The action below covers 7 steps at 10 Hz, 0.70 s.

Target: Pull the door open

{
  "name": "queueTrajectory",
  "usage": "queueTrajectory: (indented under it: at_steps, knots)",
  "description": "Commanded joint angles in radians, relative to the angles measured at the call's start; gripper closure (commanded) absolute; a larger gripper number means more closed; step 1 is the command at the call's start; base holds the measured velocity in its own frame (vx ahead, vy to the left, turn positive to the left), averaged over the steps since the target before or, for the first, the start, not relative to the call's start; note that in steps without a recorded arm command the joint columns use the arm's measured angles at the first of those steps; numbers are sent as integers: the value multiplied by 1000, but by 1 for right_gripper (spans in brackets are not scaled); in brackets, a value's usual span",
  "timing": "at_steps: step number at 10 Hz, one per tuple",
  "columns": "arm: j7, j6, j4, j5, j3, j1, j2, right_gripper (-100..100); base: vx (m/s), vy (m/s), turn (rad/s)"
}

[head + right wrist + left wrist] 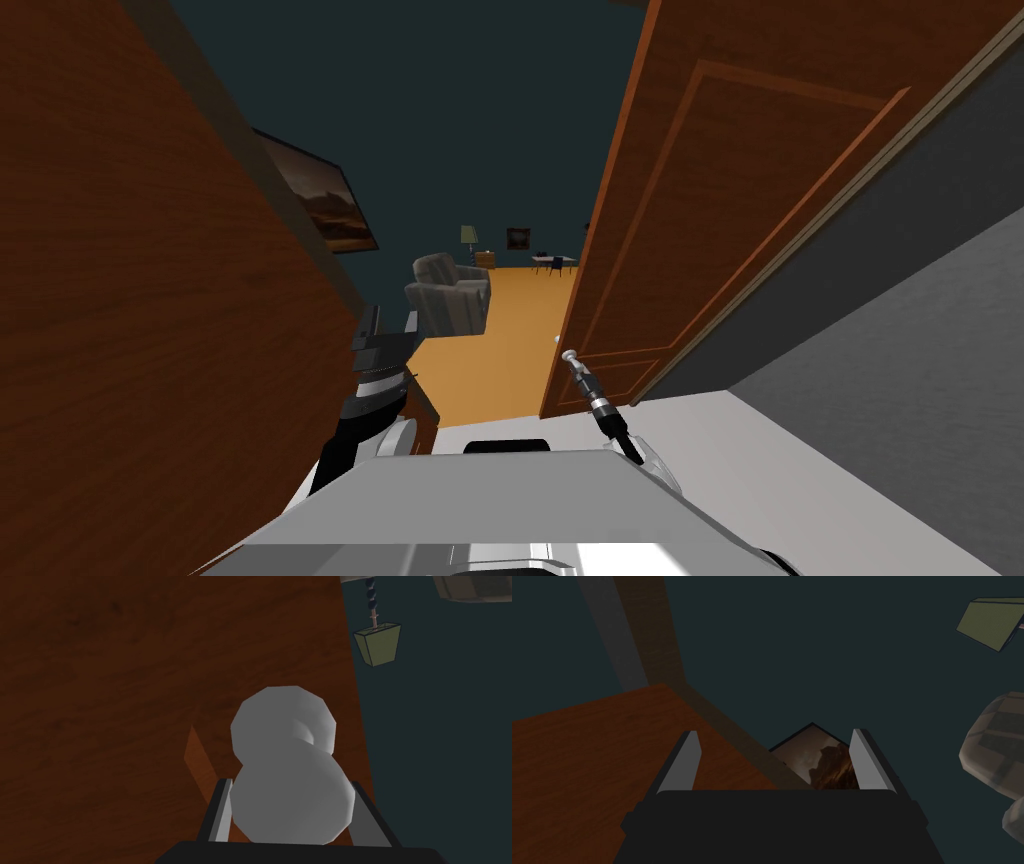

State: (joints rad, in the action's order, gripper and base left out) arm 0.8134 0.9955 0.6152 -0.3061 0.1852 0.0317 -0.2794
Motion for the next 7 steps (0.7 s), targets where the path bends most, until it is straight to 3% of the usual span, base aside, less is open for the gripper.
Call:
queueTrajectory:
  at_steps: [1,7]
  knots:
    - [-50,0,-1,15,-12,-2,5,100,-33,-15,72]
    - [-201,-8,3,73,-33,-2,1,100,-37,-20,65]
